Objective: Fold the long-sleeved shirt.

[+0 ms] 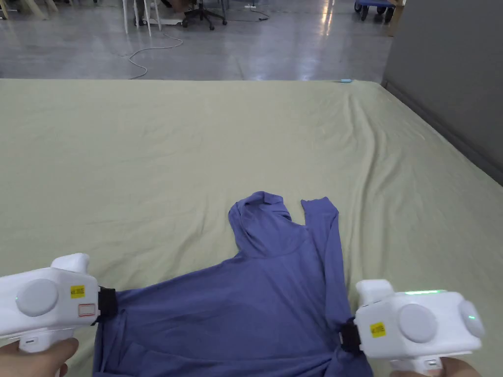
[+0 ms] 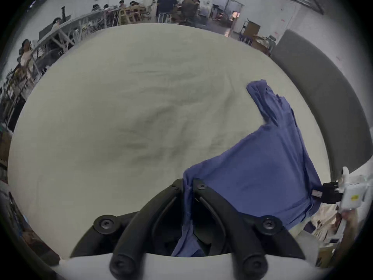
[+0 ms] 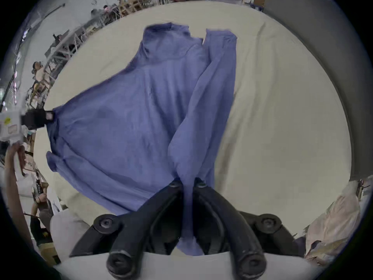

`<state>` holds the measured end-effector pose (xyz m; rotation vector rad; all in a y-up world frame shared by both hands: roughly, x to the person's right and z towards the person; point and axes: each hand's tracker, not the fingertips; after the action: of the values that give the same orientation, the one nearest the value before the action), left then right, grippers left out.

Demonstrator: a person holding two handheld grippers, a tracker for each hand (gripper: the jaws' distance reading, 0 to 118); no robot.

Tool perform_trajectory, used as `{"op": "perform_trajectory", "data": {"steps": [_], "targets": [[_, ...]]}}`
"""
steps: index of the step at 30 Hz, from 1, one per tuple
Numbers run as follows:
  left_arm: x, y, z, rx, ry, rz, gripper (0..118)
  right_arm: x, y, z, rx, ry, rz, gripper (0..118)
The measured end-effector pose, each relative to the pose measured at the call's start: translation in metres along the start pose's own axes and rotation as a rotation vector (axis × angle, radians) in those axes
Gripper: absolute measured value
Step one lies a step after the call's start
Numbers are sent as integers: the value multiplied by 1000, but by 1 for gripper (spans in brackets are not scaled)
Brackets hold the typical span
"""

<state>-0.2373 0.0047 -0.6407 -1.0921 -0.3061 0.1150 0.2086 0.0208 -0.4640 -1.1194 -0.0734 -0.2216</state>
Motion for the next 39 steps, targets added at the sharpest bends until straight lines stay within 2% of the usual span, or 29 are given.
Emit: {"op": "perform_trajectory", "data": {"steps": [7, 10, 12, 16, 21, 24, 27, 32, 35, 39], "targets": [[34, 33, 87, 136, -143, 20, 5, 11, 35, 144, 347, 18, 6, 3], [31, 75, 128, 205, -363, 189, 5, 12, 80, 190, 449, 13, 29, 3], [38, 102, 154, 263, -483, 257, 5, 11, 114, 223, 515, -39, 29, 3], [56, 173, 208, 392, -381, 221, 5, 13, 197, 267, 582, -121, 37, 3], [66, 281, 245, 417, -382, 290, 5, 23, 306, 311, 619, -164, 8, 3], [77, 333, 261, 449, -304, 282, 5, 21, 347, 333, 642, -164, -37, 3], [70, 389, 265, 463, -354, 302, 5, 15, 391, 348, 677, -156, -47, 3], [84, 439, 272, 548, -301, 286, 5, 18, 458, 351, 724, -207, -80, 3], [84, 450, 267, 592, -396, 347, 5, 20, 478, 347, 762, -208, -83, 3], [87, 452, 239, 580, -375, 320, 5, 27, 489, 314, 774, -217, -75, 3]]}}
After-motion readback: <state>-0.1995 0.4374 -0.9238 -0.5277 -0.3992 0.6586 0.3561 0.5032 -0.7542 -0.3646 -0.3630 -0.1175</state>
